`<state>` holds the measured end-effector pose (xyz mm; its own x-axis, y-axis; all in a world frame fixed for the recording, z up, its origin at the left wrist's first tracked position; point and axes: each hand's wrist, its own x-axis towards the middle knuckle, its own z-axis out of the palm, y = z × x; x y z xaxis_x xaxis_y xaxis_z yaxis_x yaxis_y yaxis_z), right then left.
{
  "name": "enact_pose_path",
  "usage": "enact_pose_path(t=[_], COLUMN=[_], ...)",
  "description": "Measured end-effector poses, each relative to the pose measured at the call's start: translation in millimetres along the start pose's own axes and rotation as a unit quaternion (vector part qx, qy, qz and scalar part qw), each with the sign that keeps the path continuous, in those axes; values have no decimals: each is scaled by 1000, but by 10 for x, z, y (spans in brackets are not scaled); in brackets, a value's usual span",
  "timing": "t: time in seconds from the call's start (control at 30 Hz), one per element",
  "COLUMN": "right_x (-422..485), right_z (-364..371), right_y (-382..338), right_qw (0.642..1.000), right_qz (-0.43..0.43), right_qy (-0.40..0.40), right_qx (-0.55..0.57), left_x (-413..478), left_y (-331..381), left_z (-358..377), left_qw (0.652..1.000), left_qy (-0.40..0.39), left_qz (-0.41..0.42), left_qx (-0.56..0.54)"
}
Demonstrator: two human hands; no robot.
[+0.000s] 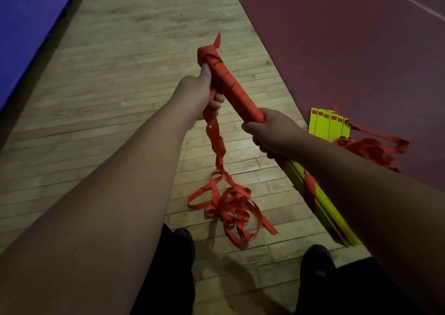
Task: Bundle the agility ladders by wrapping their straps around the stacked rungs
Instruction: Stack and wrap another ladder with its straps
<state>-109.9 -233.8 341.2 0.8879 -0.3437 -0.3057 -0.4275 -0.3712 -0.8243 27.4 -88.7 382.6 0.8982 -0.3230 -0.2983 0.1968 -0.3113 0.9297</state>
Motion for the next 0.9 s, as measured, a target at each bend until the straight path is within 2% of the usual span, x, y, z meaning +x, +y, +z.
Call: enact_pose_path(t=[0.13, 0.27, 0.47, 0.57, 0.67, 0.9], right_x=[35, 61, 46, 64, 47, -14], right_z=[73, 113, 129, 106, 48, -114], right_y=[12, 63, -15, -72, -66, -41], right_qw=[988, 976, 986, 989, 985, 963], right_qz=[-33, -3, 6, 17, -11, -71], right_qy=[107, 162, 119, 109, 104, 133], right_qx=[-107, -149, -120, -103, -139, -225], left_x=[-54, -142, -92, -41, -32, -13], left_y=[17, 29, 23, -4, -33, -13], left_z=[82, 202, 169, 91, 44, 53], left_qw=[999, 996, 995, 993, 989, 983], left_qy=[-31, -73, -100, -103, -114, -163], left_qz=[14, 36, 28, 48, 58, 69], left_qx=[20, 28, -1, 40, 75, 43])
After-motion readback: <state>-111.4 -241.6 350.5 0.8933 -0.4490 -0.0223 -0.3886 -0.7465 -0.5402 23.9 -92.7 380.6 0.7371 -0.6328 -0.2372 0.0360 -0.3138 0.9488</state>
